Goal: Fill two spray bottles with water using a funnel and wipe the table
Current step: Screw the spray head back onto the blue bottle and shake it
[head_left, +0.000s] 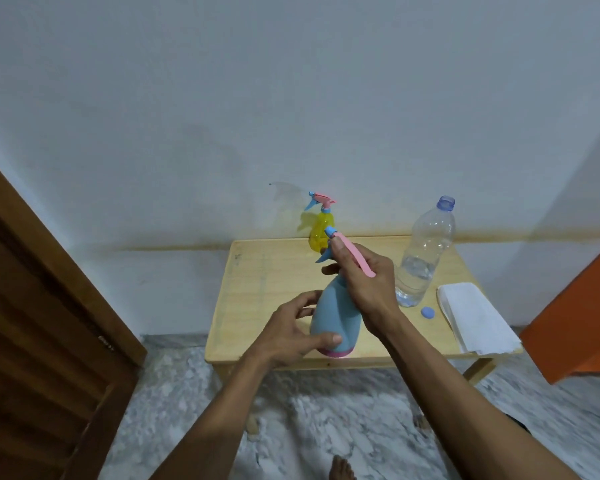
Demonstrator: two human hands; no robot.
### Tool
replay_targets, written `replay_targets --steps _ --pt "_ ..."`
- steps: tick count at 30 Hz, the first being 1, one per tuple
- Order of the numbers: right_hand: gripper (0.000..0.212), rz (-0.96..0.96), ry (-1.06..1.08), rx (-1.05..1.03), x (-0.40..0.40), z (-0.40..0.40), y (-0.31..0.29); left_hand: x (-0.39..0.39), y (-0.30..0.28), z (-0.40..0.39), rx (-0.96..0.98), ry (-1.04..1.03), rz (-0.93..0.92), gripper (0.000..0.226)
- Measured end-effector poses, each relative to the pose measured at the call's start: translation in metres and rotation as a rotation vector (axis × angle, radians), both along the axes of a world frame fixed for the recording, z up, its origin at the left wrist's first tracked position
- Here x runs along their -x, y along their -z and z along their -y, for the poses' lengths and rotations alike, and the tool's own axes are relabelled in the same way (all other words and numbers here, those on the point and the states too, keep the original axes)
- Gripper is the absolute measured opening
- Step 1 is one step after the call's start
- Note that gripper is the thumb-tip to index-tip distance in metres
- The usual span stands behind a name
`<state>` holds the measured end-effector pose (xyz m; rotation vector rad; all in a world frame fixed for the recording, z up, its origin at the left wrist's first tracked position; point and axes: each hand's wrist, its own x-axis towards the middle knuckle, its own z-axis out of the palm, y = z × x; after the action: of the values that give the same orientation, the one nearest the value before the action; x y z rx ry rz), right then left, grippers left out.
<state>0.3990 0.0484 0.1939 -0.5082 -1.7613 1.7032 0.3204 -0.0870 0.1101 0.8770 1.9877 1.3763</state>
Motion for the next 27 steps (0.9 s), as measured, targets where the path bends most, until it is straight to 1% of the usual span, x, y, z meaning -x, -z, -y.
replay_targets --steps 3,6,8,13,15,18,21,24,27 --pt "0.027 -0.006 -0.058 0.003 0.027 -0.016 -0.001 0.019 0.001 -0.017 -0.073 -0.034 0.03 0.079" --pt "0.017 0.007 -0.153 -0.004 0.054 -0.035 0.003 0.041 0.005 -0.032 -0.122 -0.119 0.034 0.074" --pt "0.024 0.05 -0.199 -0.016 0.07 -0.048 0.012 0.055 0.01 -0.042 -0.146 -0.189 0.033 0.073" --pt "0.043 0.207 -0.111 -0.18 0.102 -0.071 0.056 0.084 0.027 -0.063 -0.189 -0.349 0.0 0.073" --pt "0.046 0.244 -0.069 -0.23 0.116 -0.076 0.066 0.095 0.038 -0.068 -0.163 -0.403 -0.029 0.075" --pt "0.039 0.245 -0.072 -0.168 0.14 -0.081 0.081 0.11 0.052 -0.072 -0.099 -0.474 -0.065 0.08" --pt "0.029 0.255 -0.058 -0.142 0.169 -0.082 0.094 0.134 0.067 -0.079 -0.021 -0.496 -0.083 0.083" --pt "0.031 0.249 -0.033 -0.187 0.204 -0.085 0.102 0.168 0.077 -0.084 0.056 -0.483 -0.115 0.082" --pt "0.025 0.236 -0.004 -0.174 0.244 -0.091 0.11 0.21 0.079 -0.093 0.078 -0.501 -0.124 0.082"
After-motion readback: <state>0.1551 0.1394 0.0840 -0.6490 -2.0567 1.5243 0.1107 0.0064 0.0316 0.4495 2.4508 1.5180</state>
